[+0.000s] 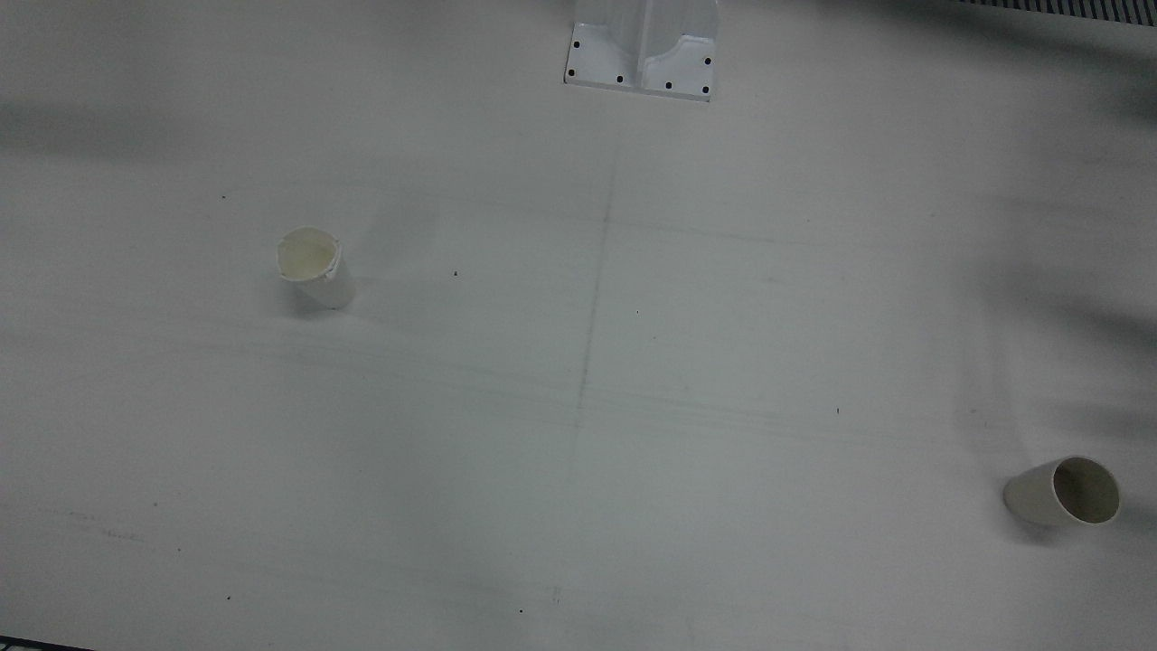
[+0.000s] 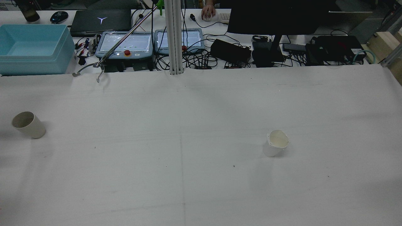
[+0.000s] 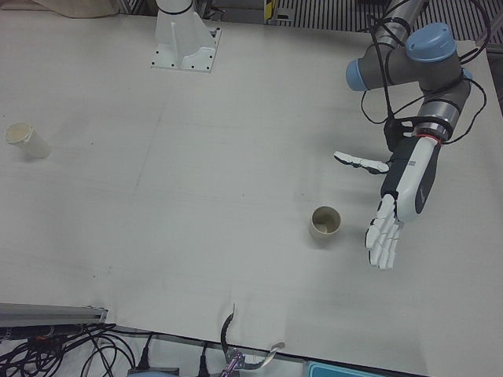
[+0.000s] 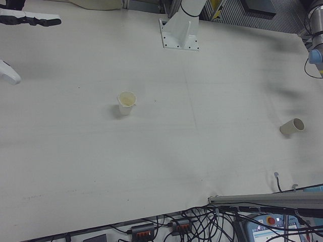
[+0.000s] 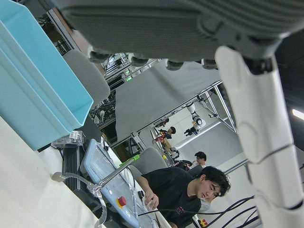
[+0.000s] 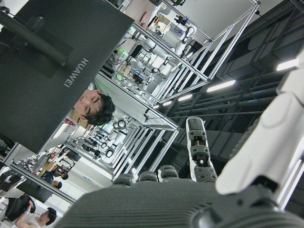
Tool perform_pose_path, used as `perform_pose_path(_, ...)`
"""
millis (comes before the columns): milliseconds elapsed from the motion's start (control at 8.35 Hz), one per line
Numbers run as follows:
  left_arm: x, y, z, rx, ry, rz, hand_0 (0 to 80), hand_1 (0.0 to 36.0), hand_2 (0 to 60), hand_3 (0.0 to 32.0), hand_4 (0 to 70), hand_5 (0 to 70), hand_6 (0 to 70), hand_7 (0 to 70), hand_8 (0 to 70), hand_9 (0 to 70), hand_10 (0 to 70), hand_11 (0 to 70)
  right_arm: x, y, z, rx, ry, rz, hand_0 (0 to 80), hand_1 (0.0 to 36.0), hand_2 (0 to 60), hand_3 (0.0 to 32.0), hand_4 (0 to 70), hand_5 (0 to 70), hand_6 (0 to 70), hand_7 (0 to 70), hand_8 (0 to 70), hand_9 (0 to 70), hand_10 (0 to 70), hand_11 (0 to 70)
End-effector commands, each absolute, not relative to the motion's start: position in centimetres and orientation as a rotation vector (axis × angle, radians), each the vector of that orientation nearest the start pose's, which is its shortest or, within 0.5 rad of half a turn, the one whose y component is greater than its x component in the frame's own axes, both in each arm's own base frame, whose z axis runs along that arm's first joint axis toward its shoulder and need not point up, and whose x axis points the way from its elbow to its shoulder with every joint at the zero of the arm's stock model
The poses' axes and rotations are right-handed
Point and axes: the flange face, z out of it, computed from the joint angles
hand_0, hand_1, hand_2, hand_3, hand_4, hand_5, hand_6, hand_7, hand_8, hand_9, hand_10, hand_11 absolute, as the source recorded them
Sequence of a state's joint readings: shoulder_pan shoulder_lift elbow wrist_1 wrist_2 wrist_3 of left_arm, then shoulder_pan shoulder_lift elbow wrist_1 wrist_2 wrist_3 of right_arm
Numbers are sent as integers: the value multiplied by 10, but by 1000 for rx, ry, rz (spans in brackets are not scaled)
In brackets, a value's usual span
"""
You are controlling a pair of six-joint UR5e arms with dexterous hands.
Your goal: Pour water
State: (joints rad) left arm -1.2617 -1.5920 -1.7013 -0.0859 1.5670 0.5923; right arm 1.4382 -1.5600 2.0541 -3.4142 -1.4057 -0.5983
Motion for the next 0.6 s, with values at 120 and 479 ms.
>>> perform_pose_path(120,53,-536,634,231,2131,-1479,543,135,0,206,0,44,0,20,0,0,0,5,62,-461,616,-727,2546,-2386,455,91,10,0,71,81,0,0,0,0,16,35)
perform_pose_path(479,52,-520,729,237,2111,-1481,575,155,0,196,0,57,0,16,0,0,0,6,56,-477,673,-684,2495,-2446,451,77,10,0,136,104,23,0,0,0,15,32)
